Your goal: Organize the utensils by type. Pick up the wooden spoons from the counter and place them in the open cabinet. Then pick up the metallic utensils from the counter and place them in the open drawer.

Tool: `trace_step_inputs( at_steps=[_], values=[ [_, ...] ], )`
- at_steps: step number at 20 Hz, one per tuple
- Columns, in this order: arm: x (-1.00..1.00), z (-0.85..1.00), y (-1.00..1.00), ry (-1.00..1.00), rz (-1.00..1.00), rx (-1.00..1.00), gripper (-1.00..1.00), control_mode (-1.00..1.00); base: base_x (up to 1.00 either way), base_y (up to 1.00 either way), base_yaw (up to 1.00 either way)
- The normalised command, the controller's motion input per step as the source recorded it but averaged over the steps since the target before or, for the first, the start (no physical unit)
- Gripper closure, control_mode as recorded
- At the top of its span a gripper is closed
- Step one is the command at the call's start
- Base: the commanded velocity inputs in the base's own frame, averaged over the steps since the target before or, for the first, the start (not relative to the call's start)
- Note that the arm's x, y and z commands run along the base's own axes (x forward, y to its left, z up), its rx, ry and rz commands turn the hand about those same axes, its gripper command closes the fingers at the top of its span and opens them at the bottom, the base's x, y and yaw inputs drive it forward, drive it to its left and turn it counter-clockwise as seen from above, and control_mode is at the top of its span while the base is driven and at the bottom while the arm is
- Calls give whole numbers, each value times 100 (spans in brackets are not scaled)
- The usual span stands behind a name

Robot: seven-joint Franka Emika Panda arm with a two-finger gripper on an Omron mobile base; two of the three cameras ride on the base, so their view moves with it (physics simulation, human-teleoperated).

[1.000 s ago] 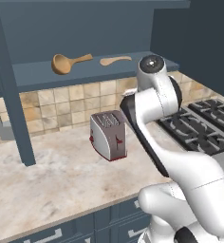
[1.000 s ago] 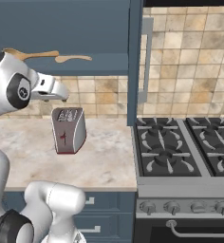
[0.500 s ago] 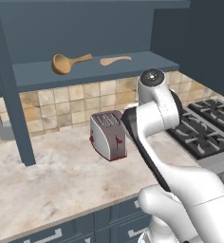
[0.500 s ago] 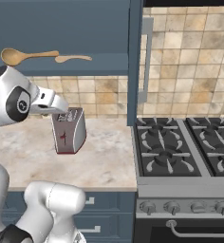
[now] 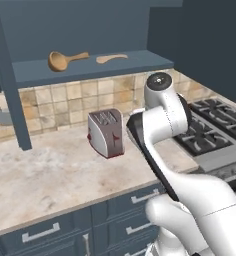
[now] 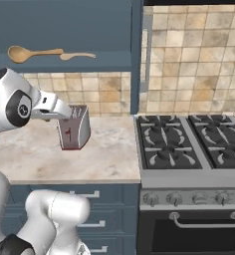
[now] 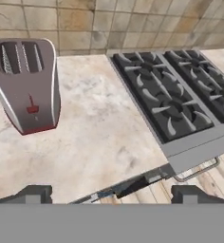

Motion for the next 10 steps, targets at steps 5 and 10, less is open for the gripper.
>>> trace_step_inputs(
  at_steps=[5,10],
  values=[
    [0,0,0,0,0,0,-100,100,-84,-25,-18],
    [0,0,0,0,0,0,-100,100,-52,-19,-57]
  ],
)
